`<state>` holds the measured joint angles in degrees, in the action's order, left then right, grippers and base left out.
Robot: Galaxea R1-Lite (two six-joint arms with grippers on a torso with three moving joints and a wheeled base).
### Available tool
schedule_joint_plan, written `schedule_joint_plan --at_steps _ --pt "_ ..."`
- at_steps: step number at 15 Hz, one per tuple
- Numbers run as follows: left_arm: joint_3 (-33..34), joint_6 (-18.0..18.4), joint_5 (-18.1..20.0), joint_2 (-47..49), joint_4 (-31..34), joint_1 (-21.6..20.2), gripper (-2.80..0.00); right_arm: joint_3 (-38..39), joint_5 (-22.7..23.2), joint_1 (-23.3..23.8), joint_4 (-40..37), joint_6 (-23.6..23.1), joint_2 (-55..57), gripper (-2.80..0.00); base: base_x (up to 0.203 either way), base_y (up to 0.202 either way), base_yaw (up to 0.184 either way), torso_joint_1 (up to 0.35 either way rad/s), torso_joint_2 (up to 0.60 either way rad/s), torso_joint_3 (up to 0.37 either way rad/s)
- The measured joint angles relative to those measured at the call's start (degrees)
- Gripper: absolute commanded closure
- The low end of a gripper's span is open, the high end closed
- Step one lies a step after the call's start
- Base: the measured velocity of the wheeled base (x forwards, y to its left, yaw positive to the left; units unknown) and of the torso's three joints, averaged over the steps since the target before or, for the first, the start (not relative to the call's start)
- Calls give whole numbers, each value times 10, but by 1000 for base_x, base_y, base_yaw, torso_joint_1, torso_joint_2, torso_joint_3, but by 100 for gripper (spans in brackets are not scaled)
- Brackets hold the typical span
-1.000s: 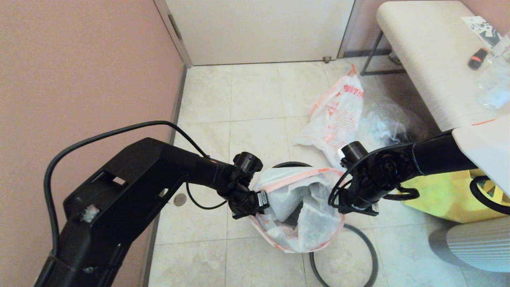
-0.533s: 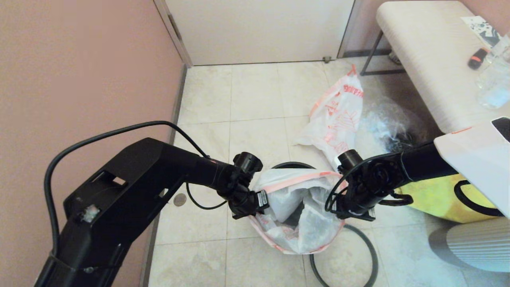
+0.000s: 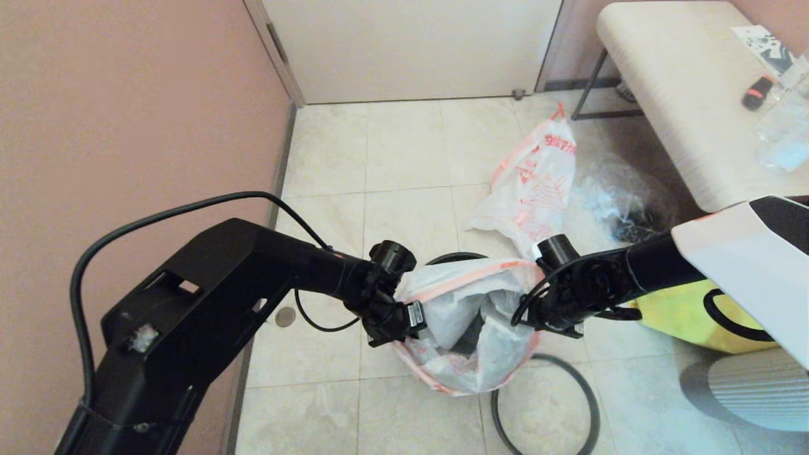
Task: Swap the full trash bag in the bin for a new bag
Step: Put the new garbage bag on the trash can
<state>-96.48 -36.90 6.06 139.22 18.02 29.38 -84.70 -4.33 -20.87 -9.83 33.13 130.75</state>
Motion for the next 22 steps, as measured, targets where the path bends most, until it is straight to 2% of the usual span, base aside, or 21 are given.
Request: schedule_joint_plan --at_steps 2,7,9,16,19,22 --pt "1 0 0 0 0 1 0 -24 0 14 35 -1 10 0 0 0 0 0 0 0" --pt "4 1 -1 0 1 9 0 -104 4 44 41 -1 25 0 0 0 0 0 0 0" --pt "4 4 -1 0 1 12 0 -126 21 49 40 -1 26 0 0 0 0 0 0 0" --pt "11 14 -2 0 4 29 0 -195 57 45 38 0 55 0 0 0 0 0 0 0" --pt "21 36 1 0 4 38 0 -228 72 43 40 -1 69 0 0 0 0 0 0 0" --pt "27 40 0 -1 3 48 0 -241 92 42 43 -2 75 0 0 0 0 0 0 0"
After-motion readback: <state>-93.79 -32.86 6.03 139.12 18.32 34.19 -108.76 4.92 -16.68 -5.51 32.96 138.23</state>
